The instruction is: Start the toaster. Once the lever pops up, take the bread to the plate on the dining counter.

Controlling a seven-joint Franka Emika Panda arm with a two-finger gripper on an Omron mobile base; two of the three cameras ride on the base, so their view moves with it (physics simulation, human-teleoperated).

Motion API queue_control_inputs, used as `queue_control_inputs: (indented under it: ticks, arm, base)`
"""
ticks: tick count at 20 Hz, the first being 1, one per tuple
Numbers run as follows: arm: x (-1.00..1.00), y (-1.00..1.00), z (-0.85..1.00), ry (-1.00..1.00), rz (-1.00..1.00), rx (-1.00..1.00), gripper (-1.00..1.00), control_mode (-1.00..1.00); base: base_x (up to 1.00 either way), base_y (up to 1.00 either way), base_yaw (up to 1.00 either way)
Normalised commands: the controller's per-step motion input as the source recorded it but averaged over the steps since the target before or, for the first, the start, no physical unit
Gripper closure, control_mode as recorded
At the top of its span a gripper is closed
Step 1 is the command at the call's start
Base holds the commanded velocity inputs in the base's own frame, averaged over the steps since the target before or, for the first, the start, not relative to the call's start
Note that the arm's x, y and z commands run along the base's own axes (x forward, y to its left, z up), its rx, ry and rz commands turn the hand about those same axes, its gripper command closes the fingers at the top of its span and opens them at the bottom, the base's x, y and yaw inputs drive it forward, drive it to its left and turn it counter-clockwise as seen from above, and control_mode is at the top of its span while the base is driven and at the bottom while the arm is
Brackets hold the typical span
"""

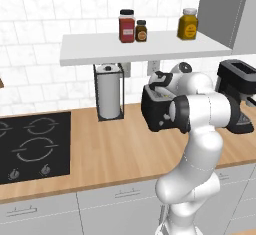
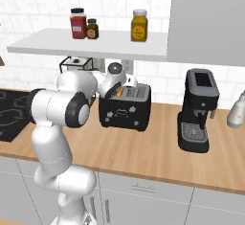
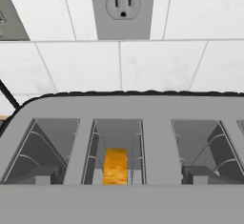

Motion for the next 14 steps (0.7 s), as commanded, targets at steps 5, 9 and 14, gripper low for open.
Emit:
queue_control_inputs:
  ticks: [5, 9, 14]
  arm:
    - [0.00, 0.00, 0.00, 0.00, 0.00, 0.00, -1.00, -1.00]
    - [0.00, 0.00, 0.00, 0.00, 0.00, 0.00, -1.00, -1.00]
    - [0.00, 0.00, 0.00, 0.00, 0.00, 0.00, -1.00, -1.00]
  base:
    - [0.00, 0.00, 0.00]
    - [0.00, 0.00, 0.00]
    - [0.00, 0.00, 0.00]
